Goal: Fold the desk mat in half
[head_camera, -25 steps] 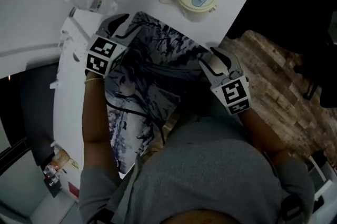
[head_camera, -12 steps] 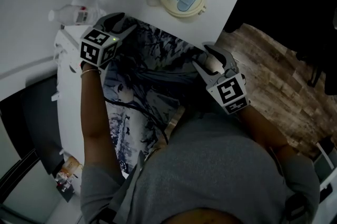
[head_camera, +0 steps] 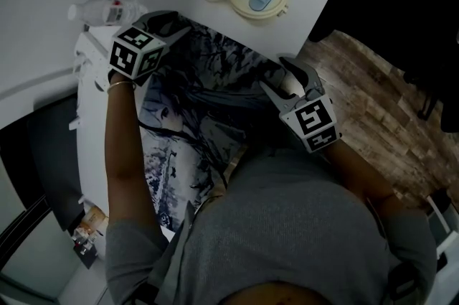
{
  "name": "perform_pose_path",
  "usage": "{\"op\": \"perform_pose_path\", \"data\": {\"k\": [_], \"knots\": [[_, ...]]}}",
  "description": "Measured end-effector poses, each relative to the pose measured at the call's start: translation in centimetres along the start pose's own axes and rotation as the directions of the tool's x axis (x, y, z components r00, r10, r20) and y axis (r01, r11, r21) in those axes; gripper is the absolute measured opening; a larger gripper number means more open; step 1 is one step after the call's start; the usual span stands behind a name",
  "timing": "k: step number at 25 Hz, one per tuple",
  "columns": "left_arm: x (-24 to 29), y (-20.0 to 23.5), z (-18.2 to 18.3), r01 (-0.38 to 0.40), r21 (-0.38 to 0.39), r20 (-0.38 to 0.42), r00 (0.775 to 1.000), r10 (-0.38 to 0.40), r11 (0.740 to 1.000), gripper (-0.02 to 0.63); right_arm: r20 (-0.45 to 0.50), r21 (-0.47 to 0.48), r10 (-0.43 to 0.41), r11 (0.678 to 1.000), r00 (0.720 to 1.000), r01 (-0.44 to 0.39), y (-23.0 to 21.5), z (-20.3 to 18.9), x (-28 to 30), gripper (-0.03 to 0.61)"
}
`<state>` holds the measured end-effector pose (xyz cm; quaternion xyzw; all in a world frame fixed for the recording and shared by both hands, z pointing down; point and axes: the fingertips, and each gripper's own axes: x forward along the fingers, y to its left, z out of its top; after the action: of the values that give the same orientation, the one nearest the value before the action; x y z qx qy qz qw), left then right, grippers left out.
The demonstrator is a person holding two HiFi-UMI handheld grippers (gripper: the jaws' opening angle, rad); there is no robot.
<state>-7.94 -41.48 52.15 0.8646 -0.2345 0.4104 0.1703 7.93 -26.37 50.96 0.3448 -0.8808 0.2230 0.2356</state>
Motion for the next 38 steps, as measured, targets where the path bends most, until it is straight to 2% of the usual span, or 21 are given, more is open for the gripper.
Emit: {"op": "perform_pose_path", "data": {"k": [4,8,10,16,19,22,25,32,38], "knots": [[0.0,-0.2,-0.5,-0.003,-0.008,-0.031,1.0,0.003,1.0,0.162,-0.01,-0.004,0.022,1.0,1.0,-0.022,0.7,-0.3,-0.1,0.23],[0.1,-0.6,-0.6,-0.002,-0.034,-0.036,0.999,0.001,0.999,0.136,0.015,0.134,0.07,0.988,0.997,-0.071,1.1,-0.9,0.0,0.089],[0.0,-0.6,-0.5,0.0,-0.05,-0.024,1.0,-0.001,0.999,0.129,0.014,0.169,0.094,0.981,0.995,-0.095,1.4,-1.0,0.1,0.054],[0.0,-1.0,-0.6,0.013,-0.058,-0.018,1.0,-0.014,0.998,0.101,0.01,0.234,0.149,0.961,0.989,-0.147,1.1,-0.8,-0.1,0.064],[0.2,-1.6,-0.5,0.03,-0.028,-0.028,0.999,-0.031,0.999,0.055,0.028,0.203,0.17,0.964,0.985,-0.173,1.4,-0.1,-0.3,0.055],[0.0,-1.4,-0.4,0.017,-0.012,-0.022,1.0,-0.017,1.0,0.057,0.048,0.175,0.199,0.963,0.979,-0.205,1.8,0.6,-0.4,0.051],[-0.3,-1.5,-0.3,0.014,-0.033,-0.008,1.0,-0.015,0.999,0.055,0.072,0.166,0.232,0.956,0.97,-0.241,2.2,1.1,-0.8,0.046],[-2.7,-2.1,0.5,-0.001,-0.037,0.064,0.998,0.004,0.999,0.05,0.143,0.131,0.284,0.944,0.948,-0.303,3.9,2.8,-2.0,0.041],[-6.1,-2.9,0.1,-0.073,-0.031,0.134,0.988,0.077,0.997,0.048,0.206,0.093,0.317,0.936,0.926,-0.341,6.0,4.3,-3.5,0.038]]}}
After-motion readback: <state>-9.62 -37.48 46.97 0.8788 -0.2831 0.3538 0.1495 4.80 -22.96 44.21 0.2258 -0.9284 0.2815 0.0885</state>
